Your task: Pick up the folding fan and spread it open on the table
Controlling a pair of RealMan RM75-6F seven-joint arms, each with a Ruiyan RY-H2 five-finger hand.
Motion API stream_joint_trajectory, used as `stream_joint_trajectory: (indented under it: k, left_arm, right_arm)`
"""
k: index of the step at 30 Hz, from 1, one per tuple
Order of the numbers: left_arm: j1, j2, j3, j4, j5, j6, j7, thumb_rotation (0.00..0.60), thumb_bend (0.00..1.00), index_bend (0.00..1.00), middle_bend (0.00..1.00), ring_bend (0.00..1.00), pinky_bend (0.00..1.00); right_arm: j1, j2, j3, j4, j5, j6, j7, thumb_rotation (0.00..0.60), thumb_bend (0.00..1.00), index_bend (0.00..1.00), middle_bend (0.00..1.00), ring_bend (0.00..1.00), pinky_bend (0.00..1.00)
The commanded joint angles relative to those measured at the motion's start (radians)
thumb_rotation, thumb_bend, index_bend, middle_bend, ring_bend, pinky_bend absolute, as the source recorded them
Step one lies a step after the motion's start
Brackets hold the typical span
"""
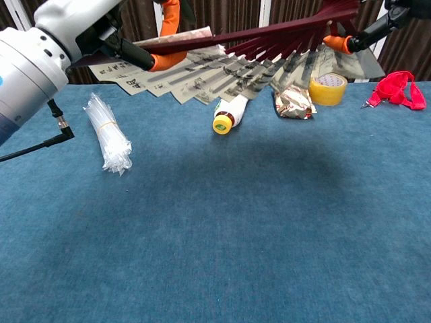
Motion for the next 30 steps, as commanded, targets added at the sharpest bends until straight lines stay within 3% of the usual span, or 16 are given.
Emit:
stream_joint_trajectory:
  k: [1,18,30]
  left_arm:
    - [-0.003,-0.005,0.010,0.035,0.019,0.016,0.018,0.600,0.46,0.72,0.33,0.00,0.11]
    - [-0.025,-0.019,0.031,0.146,0.073,0.067,0.029,0.600,0.43,0.72,0.33,0.00,0.11]
    - [-0.006,0.009,0.055,0.153,0.076,0.085,0.088,0.600,0.43,0.72,0.33,0.00,0.11]
  right_arm:
    - [-0.007,0.012,-0.005,-0.008,-0.019,0.008,0.004,0.600,0.43,0.76,0.15,0.25,0.24]
    - [-0.042,0.098,-0.032,-0.091,-0.066,0.003,0.027,0.600,0.43,0.76,0.15,0.25,0.24]
    - [-0.071,0.126,-0.032,-0.023,-0.058,0.023,0.008,0.600,0.44,0.76,0.15,0.25,0.24]
